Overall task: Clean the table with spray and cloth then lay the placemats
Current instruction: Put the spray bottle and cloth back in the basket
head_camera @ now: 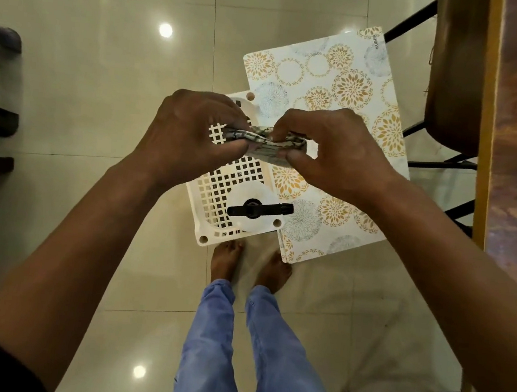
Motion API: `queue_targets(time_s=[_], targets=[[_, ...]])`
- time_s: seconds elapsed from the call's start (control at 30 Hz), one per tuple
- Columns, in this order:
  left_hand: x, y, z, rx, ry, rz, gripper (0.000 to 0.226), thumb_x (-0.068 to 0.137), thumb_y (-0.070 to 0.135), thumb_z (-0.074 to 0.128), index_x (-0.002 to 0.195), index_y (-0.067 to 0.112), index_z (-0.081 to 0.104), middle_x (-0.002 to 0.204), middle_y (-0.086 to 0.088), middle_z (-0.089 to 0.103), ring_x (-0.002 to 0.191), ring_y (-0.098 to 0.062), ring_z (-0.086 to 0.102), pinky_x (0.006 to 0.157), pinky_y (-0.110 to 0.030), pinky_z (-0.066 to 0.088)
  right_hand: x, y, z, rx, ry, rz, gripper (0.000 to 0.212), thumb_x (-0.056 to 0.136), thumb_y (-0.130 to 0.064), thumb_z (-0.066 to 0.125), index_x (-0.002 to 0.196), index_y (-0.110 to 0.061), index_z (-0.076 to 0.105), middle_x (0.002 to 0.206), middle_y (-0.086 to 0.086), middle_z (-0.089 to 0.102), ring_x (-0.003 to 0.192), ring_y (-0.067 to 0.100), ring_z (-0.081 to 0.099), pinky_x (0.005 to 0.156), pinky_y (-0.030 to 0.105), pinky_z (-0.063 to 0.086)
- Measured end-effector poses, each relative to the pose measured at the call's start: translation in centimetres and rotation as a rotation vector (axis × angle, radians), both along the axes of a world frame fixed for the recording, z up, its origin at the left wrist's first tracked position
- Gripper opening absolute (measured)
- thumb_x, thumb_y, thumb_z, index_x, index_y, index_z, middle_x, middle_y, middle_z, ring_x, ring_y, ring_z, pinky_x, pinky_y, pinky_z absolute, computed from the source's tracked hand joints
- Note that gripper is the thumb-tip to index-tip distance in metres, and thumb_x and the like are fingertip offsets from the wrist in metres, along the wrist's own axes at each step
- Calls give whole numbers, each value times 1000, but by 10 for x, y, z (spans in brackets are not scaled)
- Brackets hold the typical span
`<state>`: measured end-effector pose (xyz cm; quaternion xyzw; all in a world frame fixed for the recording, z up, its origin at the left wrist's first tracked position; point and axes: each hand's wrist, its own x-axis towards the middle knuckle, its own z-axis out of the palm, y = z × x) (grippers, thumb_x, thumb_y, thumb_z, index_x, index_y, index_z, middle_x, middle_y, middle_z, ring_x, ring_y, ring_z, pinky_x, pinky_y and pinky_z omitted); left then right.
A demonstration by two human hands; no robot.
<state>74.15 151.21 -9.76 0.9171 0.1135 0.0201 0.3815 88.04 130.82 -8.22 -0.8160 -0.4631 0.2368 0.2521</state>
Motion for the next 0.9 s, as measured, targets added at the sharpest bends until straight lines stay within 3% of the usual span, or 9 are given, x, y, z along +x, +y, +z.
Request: queue_targets(time_s=[0.23,0.33,0.47,0.57,0.63,0.8,0.9], targets=[[1,6,-2,31,20,-70,24,86,30,77,105,18,86,108,6,80,94,-5,68,78,-21,50,10,0,-4,-81,-121,145,20,89,-43,70,100,-27,68,85,-4,71,70,22,58,63,41,53],[1,10,-2,26,-2,-74,23,88,26,77,108,17,86,111,6,79,96,-7,69,80,-28,53,5,3,-6,-34,-142,144,15,88,-36,68,100,-27,68,85,-7,71,65,20,55,60,40,52],[2,15,-1,-5,-23,-67,26,88,22,75,112,16,85,114,5,78,100,-7,70,83,-27,55,4,5,-14,-8,-126,139,24,89,-23,62,110,-27,72,98,0,75,78,27,66,64,44,56],[1,14,-3,3,-26,-72,28,89,17,72,113,17,85,116,4,77,103,-11,71,84,-26,54,3,8,-19,-5,-98,140,26,89,-17,68,112,-25,77,102,2,75,83,26,69,68,45,58],[-1,12,-6,12,-29,-69,28,89,12,72,114,18,84,116,3,77,105,-12,71,85,-24,53,2,12,-22,-12,-95,127,24,89,-16,72,110,-22,80,99,4,75,80,25,69,68,46,58],[-10,11,-17,23,-41,22,28,86,10,75,111,19,84,114,2,78,105,-10,71,92,-41,60,1,18,-23,5,-74,51,22,85,-18,70,104,-19,81,90,2,74,77,19,67,71,45,58],[-15,9,-21,29,-67,81,25,86,7,77,107,17,84,110,3,78,102,-11,72,91,-38,60,-1,21,-19,22,-110,0,17,83,-22,68,97,-22,77,84,-3,73,75,16,67,70,43,58]])
